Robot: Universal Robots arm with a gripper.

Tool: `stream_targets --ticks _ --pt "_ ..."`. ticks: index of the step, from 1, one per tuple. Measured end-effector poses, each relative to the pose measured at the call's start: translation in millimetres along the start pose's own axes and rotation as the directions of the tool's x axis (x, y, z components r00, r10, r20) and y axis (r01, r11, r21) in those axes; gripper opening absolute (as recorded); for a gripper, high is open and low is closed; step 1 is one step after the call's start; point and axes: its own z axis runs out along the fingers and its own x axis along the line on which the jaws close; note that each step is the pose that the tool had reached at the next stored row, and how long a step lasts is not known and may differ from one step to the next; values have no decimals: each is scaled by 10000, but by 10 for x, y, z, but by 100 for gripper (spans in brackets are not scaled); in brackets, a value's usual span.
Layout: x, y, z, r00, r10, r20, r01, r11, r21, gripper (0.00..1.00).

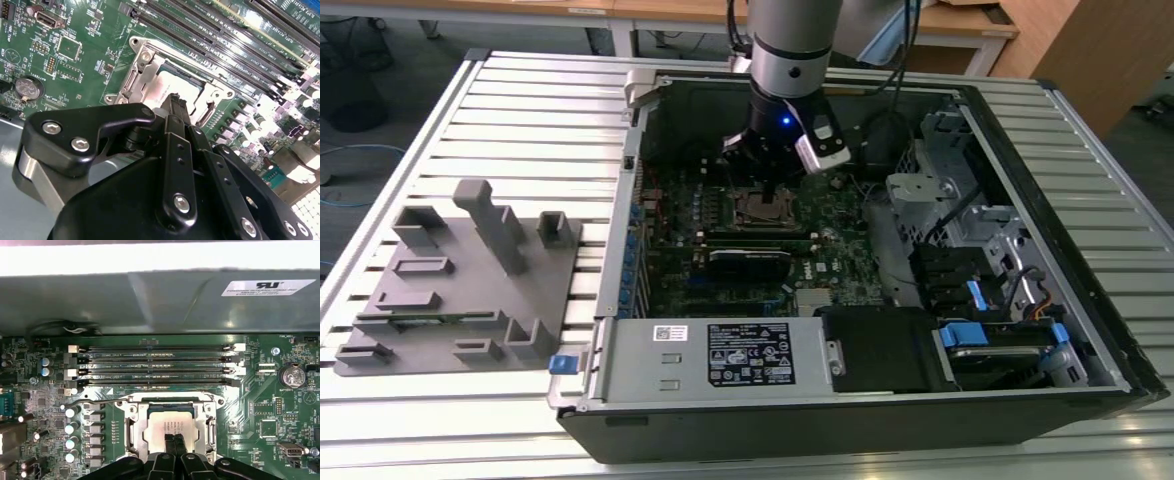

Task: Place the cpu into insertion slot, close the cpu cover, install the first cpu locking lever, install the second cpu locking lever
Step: 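Close the cpu cover, then install the first cpu locking lever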

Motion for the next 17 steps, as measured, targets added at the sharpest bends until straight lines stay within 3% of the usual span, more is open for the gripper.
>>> stream_targets --ticks 17 --pt "-2 -35 -1 10000 0 0 0 10000 -2 11"
